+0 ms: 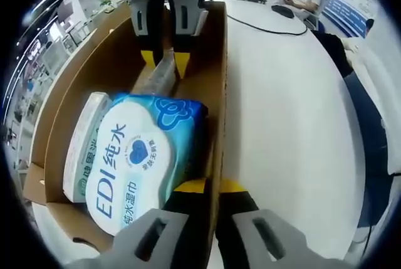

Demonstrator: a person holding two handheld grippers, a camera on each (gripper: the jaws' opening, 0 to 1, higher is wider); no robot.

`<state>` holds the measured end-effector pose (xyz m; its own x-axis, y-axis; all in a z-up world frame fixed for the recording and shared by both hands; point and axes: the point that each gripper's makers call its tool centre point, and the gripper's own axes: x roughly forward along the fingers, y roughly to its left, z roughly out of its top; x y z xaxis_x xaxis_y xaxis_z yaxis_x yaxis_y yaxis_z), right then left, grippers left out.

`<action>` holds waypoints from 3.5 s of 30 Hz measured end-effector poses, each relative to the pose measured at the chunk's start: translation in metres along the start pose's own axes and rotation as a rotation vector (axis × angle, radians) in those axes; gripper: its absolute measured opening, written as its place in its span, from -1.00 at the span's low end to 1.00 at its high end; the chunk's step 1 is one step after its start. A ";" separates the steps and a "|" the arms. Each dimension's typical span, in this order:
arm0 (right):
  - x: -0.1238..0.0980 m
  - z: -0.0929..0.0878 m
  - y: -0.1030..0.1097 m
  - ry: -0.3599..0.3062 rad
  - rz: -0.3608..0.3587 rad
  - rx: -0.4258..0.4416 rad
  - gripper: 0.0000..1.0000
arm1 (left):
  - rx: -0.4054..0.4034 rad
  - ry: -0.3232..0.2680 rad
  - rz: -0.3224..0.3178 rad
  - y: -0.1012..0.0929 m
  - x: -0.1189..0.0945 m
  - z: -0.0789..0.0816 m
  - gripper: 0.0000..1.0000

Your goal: Operate the shoe box by opening the lid, removing the specified soft item, and placing it in the target area until the item is outside and the box remains undamaged.

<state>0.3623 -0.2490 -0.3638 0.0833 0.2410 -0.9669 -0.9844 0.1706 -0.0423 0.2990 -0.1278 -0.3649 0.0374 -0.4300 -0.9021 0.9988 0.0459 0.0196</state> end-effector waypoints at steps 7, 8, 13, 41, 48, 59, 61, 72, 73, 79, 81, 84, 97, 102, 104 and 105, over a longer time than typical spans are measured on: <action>0.005 -0.002 -0.001 0.022 0.027 0.027 -0.60 | 0.001 0.002 -0.004 0.000 0.001 0.000 -0.97; 0.005 -0.002 0.000 0.026 0.027 0.021 -0.60 | 0.001 0.002 -0.004 0.000 0.001 0.000 -0.97; 0.006 -0.003 0.000 0.030 0.028 0.009 -0.60 | 0.000 0.002 0.000 -0.001 0.001 0.000 -0.97; -0.023 0.012 -0.006 -0.068 -0.055 0.029 -0.62 | 0.013 0.006 -0.004 0.000 0.000 0.000 -0.97; -0.047 0.027 -0.012 -0.128 -0.113 0.032 -0.62 | 0.017 0.006 -0.003 0.000 0.000 0.000 -0.97; -0.081 0.029 -0.012 -0.200 -0.205 0.137 -0.62 | 0.021 0.006 -0.003 0.000 0.000 -0.001 -0.98; -0.086 0.028 -0.012 -0.210 -0.220 0.152 -0.62 | 0.022 0.006 -0.003 0.000 0.000 -0.001 -0.98; -0.119 0.023 -0.004 -0.262 -0.314 0.184 -0.62 | 0.028 0.007 -0.006 0.000 0.000 -0.001 -0.98; -0.122 0.020 -0.005 -0.262 -0.329 0.188 -0.62 | 0.027 0.004 -0.002 -0.001 0.000 -0.001 -0.98; -0.137 0.006 -0.009 -0.309 -0.397 0.294 -0.62 | 0.046 0.021 -0.007 0.000 0.001 -0.001 -0.98; -0.140 0.004 -0.008 -0.337 -0.402 0.349 -0.62 | 0.046 0.020 -0.009 -0.001 0.000 -0.001 -0.98; -0.147 -0.009 -0.008 -0.353 -0.420 0.422 -0.62 | 0.045 0.020 -0.010 -0.001 0.001 -0.002 -0.98; -0.169 -0.080 -0.007 -0.386 -0.516 0.710 -0.62 | 0.041 0.019 -0.004 -0.001 0.001 -0.002 -0.98; -0.176 -0.115 0.002 -0.372 -0.557 0.816 -0.62 | 0.038 0.020 -0.002 -0.001 0.001 -0.001 -0.98; -0.178 -0.130 0.005 -0.364 -0.572 0.832 -0.62 | 0.036 0.023 -0.003 -0.001 0.001 -0.001 -0.98; -0.179 -0.139 0.008 -0.356 -0.578 0.858 -0.62 | 0.037 0.024 -0.003 -0.001 0.001 -0.001 -0.98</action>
<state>0.3182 -0.4238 -0.2263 0.6740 0.1489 -0.7236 -0.3580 0.9226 -0.1436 0.2984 -0.1272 -0.3665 0.0342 -0.4087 -0.9120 0.9994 0.0115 0.0323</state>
